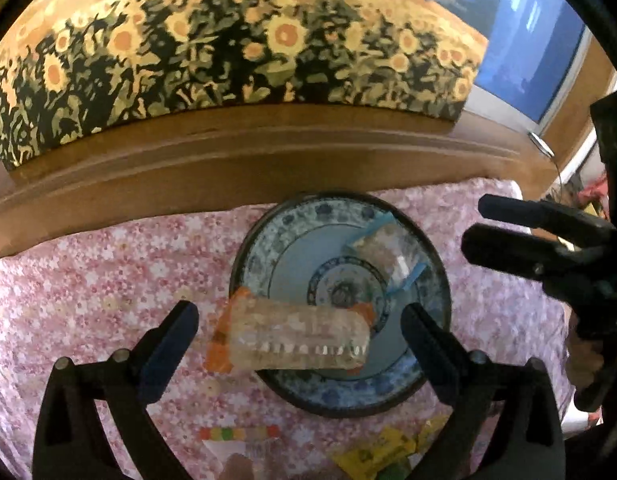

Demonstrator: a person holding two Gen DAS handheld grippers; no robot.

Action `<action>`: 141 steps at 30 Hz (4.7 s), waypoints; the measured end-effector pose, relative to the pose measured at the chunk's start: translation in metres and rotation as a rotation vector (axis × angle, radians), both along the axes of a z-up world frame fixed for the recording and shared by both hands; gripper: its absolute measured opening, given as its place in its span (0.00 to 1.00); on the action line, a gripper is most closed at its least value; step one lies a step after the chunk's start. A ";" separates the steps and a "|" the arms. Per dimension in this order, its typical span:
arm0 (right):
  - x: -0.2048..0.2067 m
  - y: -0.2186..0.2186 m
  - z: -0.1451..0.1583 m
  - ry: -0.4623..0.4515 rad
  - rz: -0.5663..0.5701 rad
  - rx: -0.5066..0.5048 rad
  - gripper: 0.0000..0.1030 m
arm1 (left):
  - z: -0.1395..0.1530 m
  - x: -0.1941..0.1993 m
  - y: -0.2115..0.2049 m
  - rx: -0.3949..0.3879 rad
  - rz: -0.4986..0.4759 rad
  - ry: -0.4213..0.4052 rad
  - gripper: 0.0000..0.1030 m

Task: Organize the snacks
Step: 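Carry both snacks onto the patterned plate and open both tools, then grasp the yellow packet with the left tool while the right tool grasps the pink juice pouch, then carry the yellow packet and pink pouch onto the plate and release both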

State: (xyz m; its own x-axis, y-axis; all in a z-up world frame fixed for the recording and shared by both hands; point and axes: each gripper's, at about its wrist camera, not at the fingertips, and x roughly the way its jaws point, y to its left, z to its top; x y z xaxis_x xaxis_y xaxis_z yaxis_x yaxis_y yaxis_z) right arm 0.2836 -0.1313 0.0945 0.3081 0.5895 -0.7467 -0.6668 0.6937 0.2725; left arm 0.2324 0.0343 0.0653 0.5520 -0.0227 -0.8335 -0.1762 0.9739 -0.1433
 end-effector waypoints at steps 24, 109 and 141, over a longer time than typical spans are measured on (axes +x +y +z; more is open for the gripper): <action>-0.177 -0.106 -0.030 0.081 -0.103 -0.020 0.72 | 0.017 -0.214 -0.040 0.091 0.088 -0.028 0.88; -0.036 0.041 -0.057 -0.172 0.203 -0.165 0.66 | -0.008 -0.068 0.047 -0.245 0.067 0.203 0.80; -0.037 0.010 -0.031 -0.156 0.130 -0.035 0.70 | -0.009 0.016 0.007 -0.088 0.078 0.050 0.59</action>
